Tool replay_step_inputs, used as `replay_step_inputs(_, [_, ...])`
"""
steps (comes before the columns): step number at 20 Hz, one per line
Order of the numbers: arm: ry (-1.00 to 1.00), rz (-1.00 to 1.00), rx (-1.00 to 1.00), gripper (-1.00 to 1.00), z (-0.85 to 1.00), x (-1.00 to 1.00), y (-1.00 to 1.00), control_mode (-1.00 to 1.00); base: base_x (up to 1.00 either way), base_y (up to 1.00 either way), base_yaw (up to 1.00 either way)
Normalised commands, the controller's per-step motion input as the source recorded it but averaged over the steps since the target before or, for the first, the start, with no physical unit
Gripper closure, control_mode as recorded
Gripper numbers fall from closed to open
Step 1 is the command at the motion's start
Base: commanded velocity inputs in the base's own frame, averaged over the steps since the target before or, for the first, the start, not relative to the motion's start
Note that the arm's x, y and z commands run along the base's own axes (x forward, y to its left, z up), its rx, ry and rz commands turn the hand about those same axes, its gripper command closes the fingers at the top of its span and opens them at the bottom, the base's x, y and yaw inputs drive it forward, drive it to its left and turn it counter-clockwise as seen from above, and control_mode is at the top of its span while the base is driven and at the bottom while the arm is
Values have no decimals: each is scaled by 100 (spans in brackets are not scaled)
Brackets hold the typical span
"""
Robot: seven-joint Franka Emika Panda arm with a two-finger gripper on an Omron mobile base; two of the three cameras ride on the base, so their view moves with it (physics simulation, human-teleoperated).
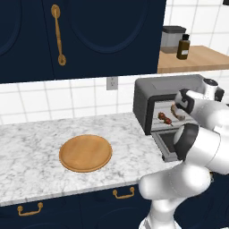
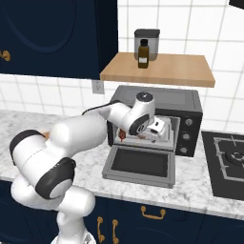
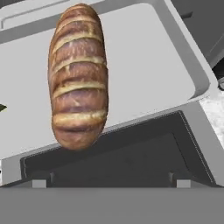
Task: Pick up the kebab skewer and baguette bread, and place them inside the toaster oven. Close the toaster oven door and start by setting the timer.
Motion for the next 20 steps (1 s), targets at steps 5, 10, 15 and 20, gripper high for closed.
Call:
replay_step_inputs(5, [-7, -7, 0, -100, 1, -82, 1, -100, 0, 0, 0])
replay_step_inputs(10, [25, -29, -1, -100, 0, -38, 17, -100, 0, 0, 0])
replay_step_inputs(15, [10, -38, -1, -100, -25, -18, 53, -100, 0, 0, 0])
replay_step_inputs(20, [1, -28, 2, -100, -5, 0, -2, -100, 0, 0, 0])
